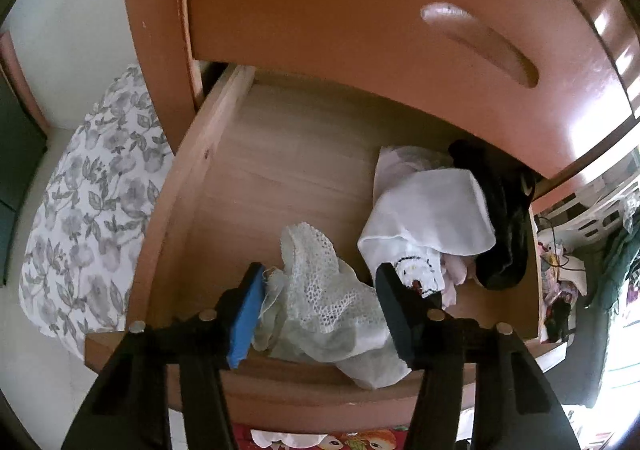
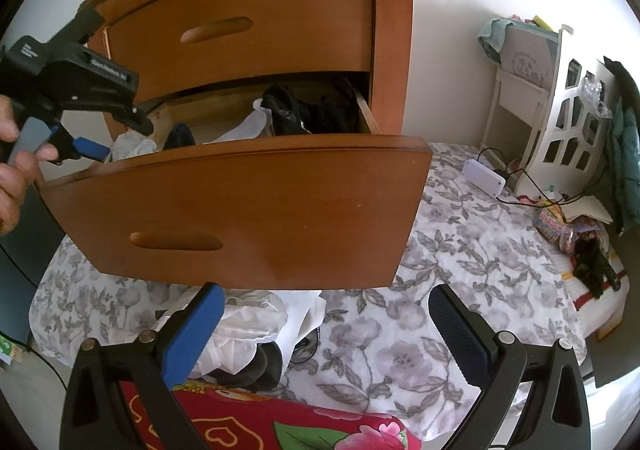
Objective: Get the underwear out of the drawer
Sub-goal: 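Close the left tool on the lace-trimmed pale green cloth, then lift the lace-trimmed cloth up out of the drawer with the left tool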
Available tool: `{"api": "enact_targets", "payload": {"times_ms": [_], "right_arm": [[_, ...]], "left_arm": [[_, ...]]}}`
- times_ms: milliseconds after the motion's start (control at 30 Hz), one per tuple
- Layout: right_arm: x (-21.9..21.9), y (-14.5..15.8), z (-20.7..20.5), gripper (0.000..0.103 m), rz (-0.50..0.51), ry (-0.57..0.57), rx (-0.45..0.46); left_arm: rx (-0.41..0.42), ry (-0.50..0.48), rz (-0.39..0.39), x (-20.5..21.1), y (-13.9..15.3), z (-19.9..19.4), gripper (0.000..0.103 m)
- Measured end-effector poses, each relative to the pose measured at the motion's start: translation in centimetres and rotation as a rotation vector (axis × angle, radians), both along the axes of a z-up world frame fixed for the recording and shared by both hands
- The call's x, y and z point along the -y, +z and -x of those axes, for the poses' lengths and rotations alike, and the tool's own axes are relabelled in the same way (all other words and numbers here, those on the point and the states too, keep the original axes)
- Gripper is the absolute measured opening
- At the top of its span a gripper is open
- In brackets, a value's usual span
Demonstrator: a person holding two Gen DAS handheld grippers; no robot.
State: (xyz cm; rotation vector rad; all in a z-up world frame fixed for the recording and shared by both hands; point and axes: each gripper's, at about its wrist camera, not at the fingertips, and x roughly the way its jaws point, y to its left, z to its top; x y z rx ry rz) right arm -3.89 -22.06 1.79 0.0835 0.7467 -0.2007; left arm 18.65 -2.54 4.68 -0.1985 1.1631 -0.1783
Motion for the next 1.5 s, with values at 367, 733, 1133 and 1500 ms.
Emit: {"api": "enact_targets", "payload": {"times_ms": [367, 733, 1133, 1500], "right_arm": [[0.1, -0.1, 0.0, 0.103, -0.007, 0.000, 0.001], [0.1, 0.0, 0.1, 0.103, -0.005, 0.000, 0.000], [0.1, 0.0, 0.1, 0.103, 0.000, -0.004, 0.002], [0.0, 0.0, 0.1, 0.103, 0.003, -0.008, -0.001]], "left_arm": [[-0.011, 0.018, 0.034, -0.1, -1.4, 0.1, 0.010], [0.041, 0.036, 0.050, -1.1, -0.6, 0.5, 0.007], [0.212, 0.045, 0.057, -2.2, 4.2, 2.3, 0.006], [0.447, 0.021, 0.018, -1.9, 10.1, 5.7, 0.006]]}}
